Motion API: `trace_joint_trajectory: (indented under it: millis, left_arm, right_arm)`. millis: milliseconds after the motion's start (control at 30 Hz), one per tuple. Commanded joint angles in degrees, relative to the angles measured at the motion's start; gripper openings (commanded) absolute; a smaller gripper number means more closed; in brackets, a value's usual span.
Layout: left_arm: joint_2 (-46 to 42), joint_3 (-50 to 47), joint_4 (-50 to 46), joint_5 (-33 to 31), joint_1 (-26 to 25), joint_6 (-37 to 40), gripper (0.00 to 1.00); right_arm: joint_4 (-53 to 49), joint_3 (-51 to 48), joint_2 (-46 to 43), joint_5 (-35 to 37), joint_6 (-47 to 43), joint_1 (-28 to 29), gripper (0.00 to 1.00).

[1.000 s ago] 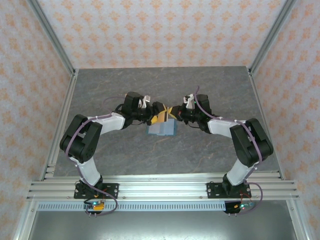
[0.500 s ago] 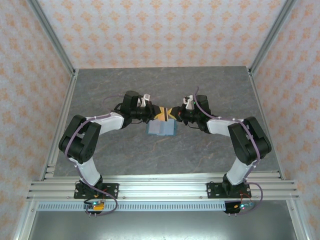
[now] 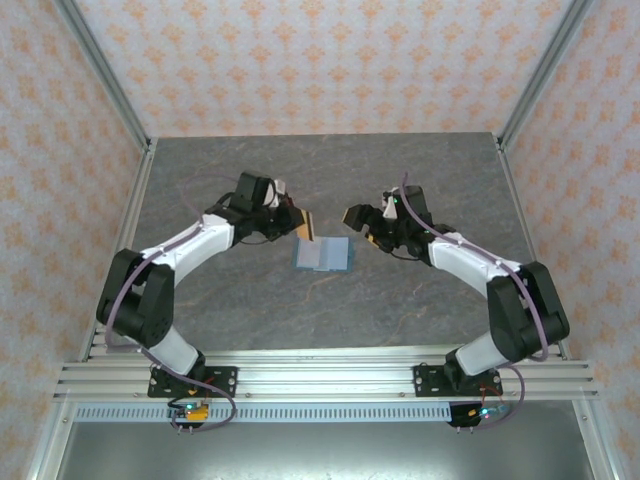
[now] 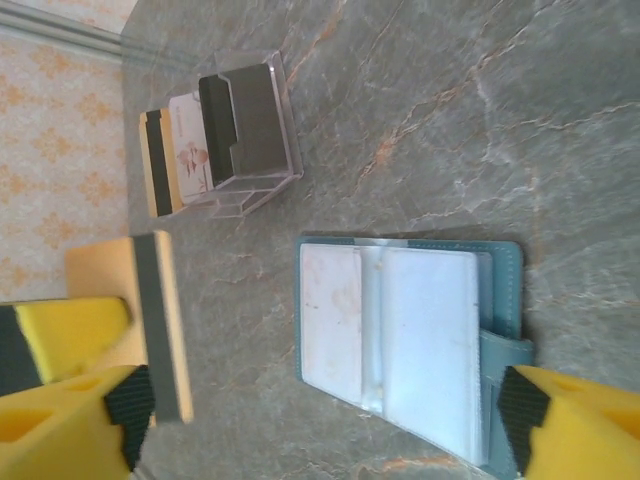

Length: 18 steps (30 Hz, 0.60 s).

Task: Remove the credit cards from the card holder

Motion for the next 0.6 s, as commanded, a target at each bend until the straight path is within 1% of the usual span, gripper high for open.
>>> trace_joint_trajectory:
  millis: [0,100,167,333,433,567]
  left_arm:
    - [-3.1,4.7,-16.5,-13.4,2.4,8.7,0.0]
    - [-3.3,7.6,-22.5,-20.7,4.6,11.6,0.0]
    - [-2.7,9.2,-24.3,-22.5,6.6,14.4,0.0]
    - [1.1,13.4,-24.0,-20.7,10.5,18.5,0.0]
    - [4.7,17.2,-24.2,-19.1,11.6,20.0,0.0]
    - [9.3,21.2,-24.2,-18.1,12.0,19.6,0.0]
  right_arm:
    - [-7.1,1.1,-1.8,5.4,-4.7,-0.2,0.95]
    - [-8.1,0.8,-2.4,5.9,-5.9,-0.3,0.98]
    - [-8.6,1.2,-2.1,5.8,-6.6,-0.2,0.99]
    - [-9.8,3.2,0.0,5.3,-9.1,-0.2,0.99]
    - [-9.5,3.8,0.8,5.3,-10.0,-0.2,0.99]
    - [-9.2,4.4,1.8,4.2,-10.3,-0.2,0.99]
